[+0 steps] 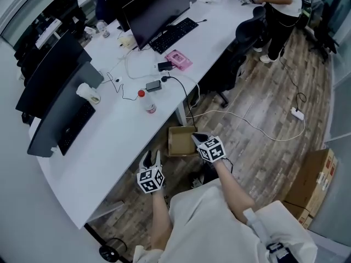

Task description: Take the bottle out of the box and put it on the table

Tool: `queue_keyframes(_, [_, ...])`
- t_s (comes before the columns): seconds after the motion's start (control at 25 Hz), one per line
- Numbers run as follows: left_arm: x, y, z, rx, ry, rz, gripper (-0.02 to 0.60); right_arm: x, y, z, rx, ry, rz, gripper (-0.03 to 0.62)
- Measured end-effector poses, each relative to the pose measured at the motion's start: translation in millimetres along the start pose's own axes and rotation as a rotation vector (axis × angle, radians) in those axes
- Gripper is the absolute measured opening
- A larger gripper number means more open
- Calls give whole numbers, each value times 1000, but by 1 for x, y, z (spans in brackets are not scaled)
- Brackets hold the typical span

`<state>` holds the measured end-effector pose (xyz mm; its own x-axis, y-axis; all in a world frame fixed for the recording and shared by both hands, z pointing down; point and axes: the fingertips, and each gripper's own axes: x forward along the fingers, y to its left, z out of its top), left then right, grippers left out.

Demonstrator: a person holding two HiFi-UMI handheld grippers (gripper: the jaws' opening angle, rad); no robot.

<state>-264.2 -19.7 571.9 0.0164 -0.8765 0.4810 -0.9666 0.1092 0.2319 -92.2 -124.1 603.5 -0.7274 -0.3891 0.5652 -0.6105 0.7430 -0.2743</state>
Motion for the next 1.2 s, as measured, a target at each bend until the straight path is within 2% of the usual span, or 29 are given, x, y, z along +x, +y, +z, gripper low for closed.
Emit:
queue_keyframes(0.12, [-2,0,-18,0,17,-4,175,-5,-1,-7,20,-15,-14,40])
queue_keyframes(0.36, [7,-8,-4,39,-10,-12,159,-18,-17,-11,39,-21,-44,40])
queue_keyframes(0.44, [5,-11,-2,48,-29,-8,103,-24,-21,-13,51,-26,-49,40])
queue_keyframes(0.64, [14,-23,1,46,-33,-41,15,-38,-37,-9,74,-59,-82,40])
queue_keyframes(0.84, [16,-31,7,56,-45,-65,14,-45,-39,-6,102,-95,-83,40])
queue_keyframes(1.0, [18,-33,1,70,-25,-60,15,-46,-34,-6,87,-98,-69,40])
queue_keyframes(1.2, [21,-41,-5,99,-32,-76,15,-52,-29,-12,102,-102,-16,40])
